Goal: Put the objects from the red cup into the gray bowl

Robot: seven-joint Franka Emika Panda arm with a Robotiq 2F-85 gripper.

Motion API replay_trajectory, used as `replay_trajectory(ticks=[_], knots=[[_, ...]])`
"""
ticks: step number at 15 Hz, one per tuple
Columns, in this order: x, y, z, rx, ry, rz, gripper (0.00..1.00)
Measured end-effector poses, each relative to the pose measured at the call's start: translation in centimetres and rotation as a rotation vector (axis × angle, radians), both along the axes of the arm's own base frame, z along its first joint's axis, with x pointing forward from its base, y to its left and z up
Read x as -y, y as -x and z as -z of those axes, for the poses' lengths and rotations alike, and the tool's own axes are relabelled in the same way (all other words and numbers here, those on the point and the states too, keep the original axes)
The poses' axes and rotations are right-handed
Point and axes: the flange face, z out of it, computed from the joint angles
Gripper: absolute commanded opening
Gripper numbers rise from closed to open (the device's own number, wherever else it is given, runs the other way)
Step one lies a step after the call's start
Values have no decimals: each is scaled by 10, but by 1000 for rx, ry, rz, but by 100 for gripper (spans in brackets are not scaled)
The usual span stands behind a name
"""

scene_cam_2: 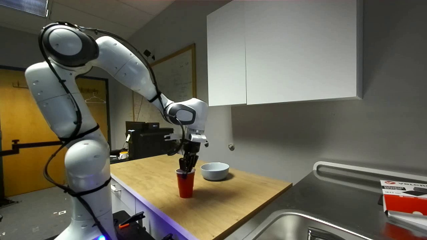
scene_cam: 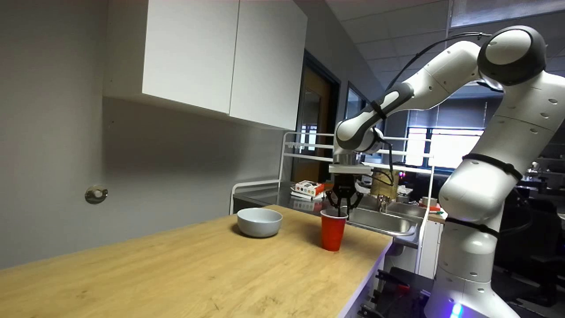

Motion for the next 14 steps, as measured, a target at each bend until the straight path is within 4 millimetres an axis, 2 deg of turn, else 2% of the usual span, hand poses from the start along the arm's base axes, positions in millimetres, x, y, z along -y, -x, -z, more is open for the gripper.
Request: replay_trajectory(ticks=[10, 12, 14], knots=[[-2, -12, -13, 25, 29, 19, 1], [-10, -16, -24, 46, 46, 0, 1], [-24, -21, -45, 82, 73, -31, 1]])
